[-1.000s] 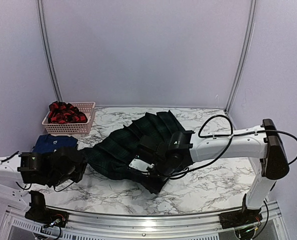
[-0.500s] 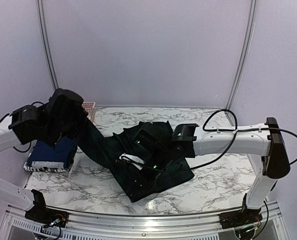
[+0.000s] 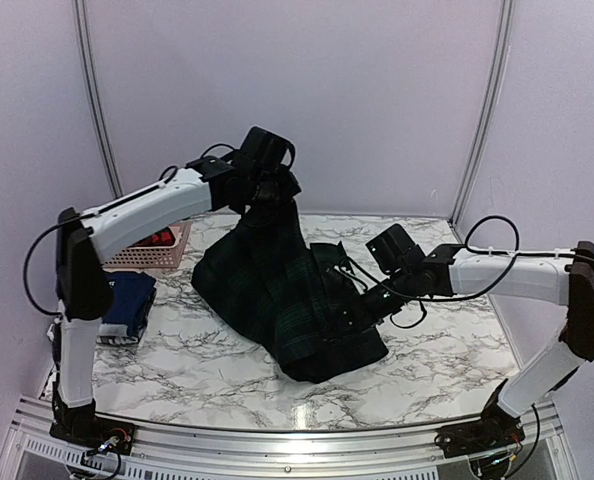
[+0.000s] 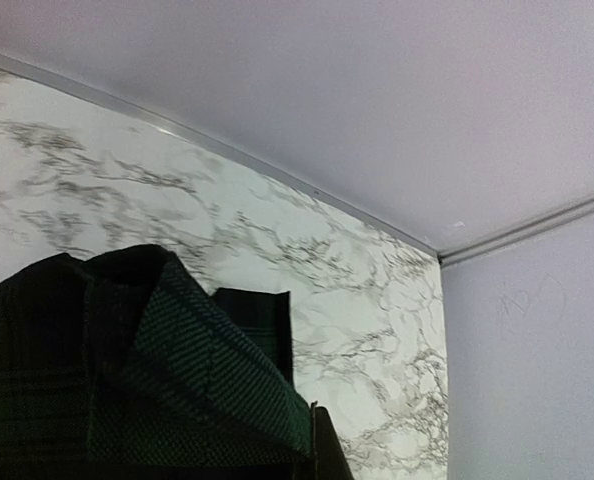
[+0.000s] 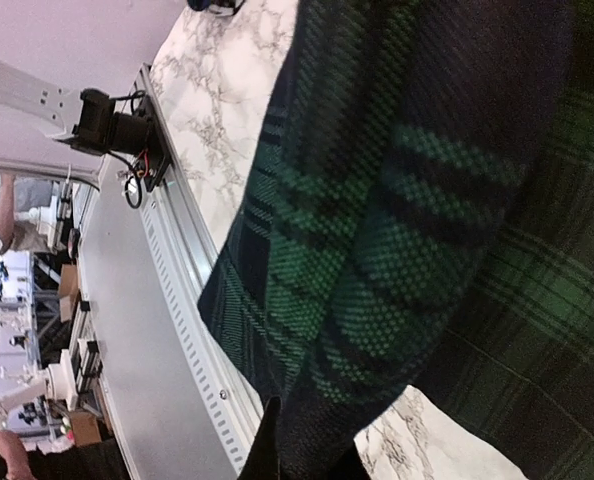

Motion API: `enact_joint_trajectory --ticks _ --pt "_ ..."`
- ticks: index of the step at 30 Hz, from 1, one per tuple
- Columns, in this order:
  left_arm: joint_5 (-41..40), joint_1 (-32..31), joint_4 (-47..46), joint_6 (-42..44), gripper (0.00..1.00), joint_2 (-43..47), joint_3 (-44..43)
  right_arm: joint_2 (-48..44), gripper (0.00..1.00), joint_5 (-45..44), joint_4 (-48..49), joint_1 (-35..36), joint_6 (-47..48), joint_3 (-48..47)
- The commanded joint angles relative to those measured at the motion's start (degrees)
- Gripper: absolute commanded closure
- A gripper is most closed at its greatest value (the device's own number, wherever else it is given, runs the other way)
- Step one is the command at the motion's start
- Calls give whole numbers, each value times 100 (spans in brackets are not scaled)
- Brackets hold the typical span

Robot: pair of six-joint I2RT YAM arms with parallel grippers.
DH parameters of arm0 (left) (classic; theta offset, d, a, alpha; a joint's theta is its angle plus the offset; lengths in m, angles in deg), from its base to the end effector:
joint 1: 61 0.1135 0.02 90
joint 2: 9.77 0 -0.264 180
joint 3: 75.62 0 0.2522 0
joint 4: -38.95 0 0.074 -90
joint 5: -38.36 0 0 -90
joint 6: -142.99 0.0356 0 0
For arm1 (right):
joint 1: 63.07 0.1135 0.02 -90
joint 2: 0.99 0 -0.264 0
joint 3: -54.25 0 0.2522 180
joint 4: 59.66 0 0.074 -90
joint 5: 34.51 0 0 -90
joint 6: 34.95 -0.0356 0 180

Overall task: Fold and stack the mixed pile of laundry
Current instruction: Fold the flattened skirt at the center of the board.

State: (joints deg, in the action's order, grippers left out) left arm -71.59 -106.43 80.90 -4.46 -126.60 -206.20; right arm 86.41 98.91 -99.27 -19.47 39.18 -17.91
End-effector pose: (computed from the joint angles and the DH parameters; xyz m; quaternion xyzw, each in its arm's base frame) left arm 0.3447 -0.3326 0.3582 -0.1769 0.8311 -0.3028 0.4315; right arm 0.2068 0.2307 0.2293 -0.3207 0.8331 0.4454 0.0687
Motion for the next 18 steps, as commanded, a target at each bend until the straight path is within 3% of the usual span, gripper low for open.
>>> enact_joint_trajectory --ticks 1,4,9,18 --pt "1239 144 -365 507 100 -1339 -1621 -179 100 367 130 -420 -129 423" --pt "1635 148 -499 391 100 -1993 -2118 -279 100 300 96 -865 -177 720" --pt "1892 162 -1092 427 100 -2318 -1582 -45 100 73 -25 -1565 -160 1383" --pt "2605 170 -1673 385 100 -3118 -1435 1127 100 -101 79 -1652 80 1385"
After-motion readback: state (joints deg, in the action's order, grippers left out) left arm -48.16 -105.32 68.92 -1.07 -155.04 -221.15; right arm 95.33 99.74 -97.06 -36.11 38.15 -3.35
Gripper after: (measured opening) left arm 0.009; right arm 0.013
